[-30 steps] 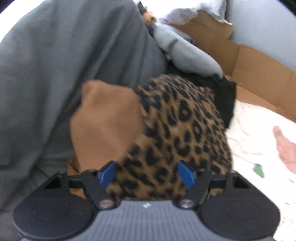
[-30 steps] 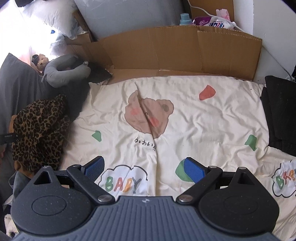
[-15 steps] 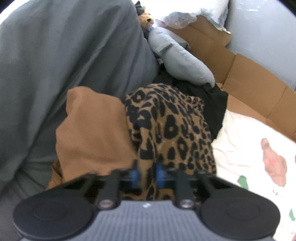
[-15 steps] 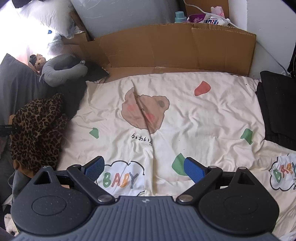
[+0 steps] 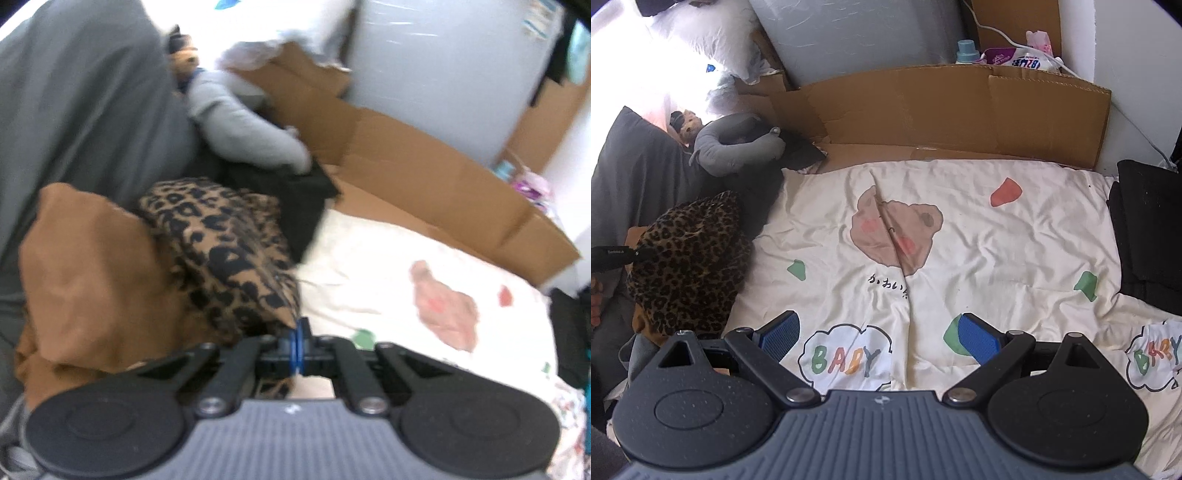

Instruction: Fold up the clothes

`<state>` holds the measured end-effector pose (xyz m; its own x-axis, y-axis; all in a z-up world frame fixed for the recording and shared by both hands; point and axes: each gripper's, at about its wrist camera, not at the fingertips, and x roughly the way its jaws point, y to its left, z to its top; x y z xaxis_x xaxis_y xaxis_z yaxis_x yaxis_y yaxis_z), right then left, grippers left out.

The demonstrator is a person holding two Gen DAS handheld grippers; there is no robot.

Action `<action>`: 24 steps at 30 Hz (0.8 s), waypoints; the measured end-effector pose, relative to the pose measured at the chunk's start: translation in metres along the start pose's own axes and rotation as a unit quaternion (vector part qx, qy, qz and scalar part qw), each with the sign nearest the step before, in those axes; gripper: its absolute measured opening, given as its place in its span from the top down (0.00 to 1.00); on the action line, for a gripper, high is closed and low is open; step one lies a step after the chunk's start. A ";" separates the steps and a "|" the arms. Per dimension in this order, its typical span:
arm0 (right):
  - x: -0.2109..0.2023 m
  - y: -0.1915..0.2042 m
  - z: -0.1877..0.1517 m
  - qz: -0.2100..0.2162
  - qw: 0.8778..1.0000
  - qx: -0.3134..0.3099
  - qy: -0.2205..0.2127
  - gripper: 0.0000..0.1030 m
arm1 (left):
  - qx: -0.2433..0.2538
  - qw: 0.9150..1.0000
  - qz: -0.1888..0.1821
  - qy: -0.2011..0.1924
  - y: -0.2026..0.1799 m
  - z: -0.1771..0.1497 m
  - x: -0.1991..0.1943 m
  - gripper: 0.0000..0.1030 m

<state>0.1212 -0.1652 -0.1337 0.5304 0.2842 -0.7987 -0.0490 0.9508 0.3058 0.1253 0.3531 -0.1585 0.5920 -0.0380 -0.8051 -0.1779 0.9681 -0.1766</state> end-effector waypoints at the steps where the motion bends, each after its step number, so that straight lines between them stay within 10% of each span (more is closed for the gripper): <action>1: -0.002 0.001 0.000 -0.002 1.000 -0.003 0.001 0.07 | 0.004 1.000 -0.007 0.003 -0.010 -0.003 -0.001 0.99; 18: -0.004 0.002 -0.002 -0.016 1.000 -0.006 0.018 0.07 | 0.084 0.990 -0.099 0.050 -0.134 -0.059 0.013 0.99; 24: 0.034 0.015 -0.007 -0.011 0.998 -0.022 0.050 0.07 | 0.066 0.994 -0.064 0.064 -0.115 -0.077 0.035 0.67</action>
<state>0.1330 -0.1402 -0.1597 0.4450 0.2729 -0.8530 -0.0763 0.9605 0.2675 0.1056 0.2213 -0.2098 0.4960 -0.1857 -0.8482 0.0017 0.9771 -0.2129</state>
